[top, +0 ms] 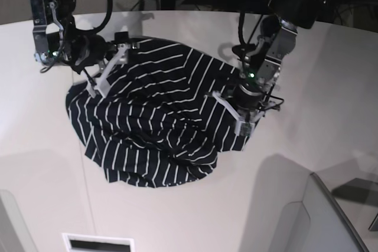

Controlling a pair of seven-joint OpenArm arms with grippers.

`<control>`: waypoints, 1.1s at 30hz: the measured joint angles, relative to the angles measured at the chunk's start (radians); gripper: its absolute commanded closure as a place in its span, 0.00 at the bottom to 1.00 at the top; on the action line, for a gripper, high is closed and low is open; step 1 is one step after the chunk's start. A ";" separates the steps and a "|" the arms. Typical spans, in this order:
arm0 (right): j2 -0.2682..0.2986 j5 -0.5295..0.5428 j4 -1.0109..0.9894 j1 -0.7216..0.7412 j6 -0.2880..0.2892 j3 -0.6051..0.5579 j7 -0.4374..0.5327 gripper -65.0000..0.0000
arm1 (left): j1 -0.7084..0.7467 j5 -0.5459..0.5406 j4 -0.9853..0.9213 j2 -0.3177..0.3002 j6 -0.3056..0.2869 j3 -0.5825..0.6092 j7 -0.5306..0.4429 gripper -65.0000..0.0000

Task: Layout the t-shirt on the table in an organized manner, then fold the t-shirt properly
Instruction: 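Regrasp the shirt with the left gripper and spread it across the table, then reach the left gripper into the shirt center and grasp a fold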

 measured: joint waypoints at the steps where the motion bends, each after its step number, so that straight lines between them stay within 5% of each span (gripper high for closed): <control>1: 0.002 -0.002 0.021 -0.006 0.000 0.000 0.007 0.29 | 0.009 -0.001 0.003 0.005 -0.016 0.001 -0.006 1.00; 8: -0.011 -0.007 0.152 -0.109 -0.003 0.117 0.090 0.35 | 0.081 0.001 0.004 -0.067 -0.012 0.000 -0.040 1.00; 14: 0.020 -0.019 0.147 -0.046 0.000 0.158 0.207 0.36 | 0.148 0.009 0.023 -0.118 -0.009 -0.003 -0.088 1.00; 21: 0.034 -0.019 -0.116 0.143 0.000 0.159 0.233 0.36 | 0.281 0.011 0.153 -0.161 0.003 -0.013 -0.070 1.00; 27: 0.054 -0.016 -0.243 0.187 0.000 0.158 0.299 0.36 | 0.432 0.003 0.279 -0.158 -0.008 -0.169 -0.003 1.00; 33: 0.069 -0.013 -0.297 0.198 0.000 0.156 0.319 0.36 | 0.494 0.005 0.354 -0.167 -0.008 -0.196 -0.002 1.00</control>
